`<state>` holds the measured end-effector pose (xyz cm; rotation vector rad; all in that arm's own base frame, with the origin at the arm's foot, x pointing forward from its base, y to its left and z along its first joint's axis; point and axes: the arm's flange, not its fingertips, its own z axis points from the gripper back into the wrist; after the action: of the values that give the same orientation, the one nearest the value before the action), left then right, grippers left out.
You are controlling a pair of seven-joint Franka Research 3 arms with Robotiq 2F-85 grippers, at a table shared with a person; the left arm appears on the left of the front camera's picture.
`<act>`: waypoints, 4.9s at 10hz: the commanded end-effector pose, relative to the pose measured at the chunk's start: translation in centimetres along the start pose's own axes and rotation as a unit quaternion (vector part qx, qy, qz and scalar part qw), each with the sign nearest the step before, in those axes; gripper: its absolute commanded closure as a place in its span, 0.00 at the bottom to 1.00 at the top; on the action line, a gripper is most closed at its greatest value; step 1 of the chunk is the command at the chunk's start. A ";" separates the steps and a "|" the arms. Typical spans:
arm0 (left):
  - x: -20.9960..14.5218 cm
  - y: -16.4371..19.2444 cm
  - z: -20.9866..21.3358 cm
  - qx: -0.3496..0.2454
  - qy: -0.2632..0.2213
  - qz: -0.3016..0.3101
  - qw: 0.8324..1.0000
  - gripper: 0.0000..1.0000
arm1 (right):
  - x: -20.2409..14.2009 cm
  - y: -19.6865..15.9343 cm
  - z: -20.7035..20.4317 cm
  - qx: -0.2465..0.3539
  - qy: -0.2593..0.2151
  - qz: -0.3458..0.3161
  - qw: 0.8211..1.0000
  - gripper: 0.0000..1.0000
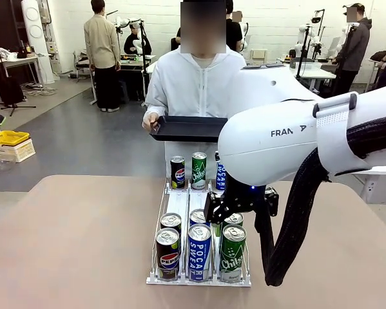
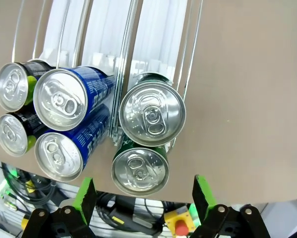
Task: Retrieve and hand over the desired beverage to the person.
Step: Pick up a can of the same type that the person held from the Automatic Can Dispenser.
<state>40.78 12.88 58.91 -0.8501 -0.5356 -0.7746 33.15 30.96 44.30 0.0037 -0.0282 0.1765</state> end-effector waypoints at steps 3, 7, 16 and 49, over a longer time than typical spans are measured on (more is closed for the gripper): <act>0.2 -0.1 0.2 -0.005 -0.003 0.001 1.000 0.00 | 1.4 0.3 -0.7 -0.011 0.012 0.015 1.000 0.00; 0.2 -0.1 0.2 -0.005 -0.003 0.001 1.000 0.00 | 2.0 0.3 -1.4 -0.011 0.021 0.016 1.000 0.00; 0.2 -0.1 0.2 -0.005 -0.003 0.001 1.000 0.00 | 3.0 -0.3 -2.6 -0.012 0.035 0.013 0.999 0.00; 0.2 -0.1 0.2 -0.005 -0.003 0.001 1.000 0.00 | 1.5 -1.2 32.8 0.059 -0.074 -0.067 0.993 0.45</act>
<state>40.79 12.88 58.89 -0.8502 -0.5349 -0.7743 34.54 30.25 76.77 0.1413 -0.1480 0.0555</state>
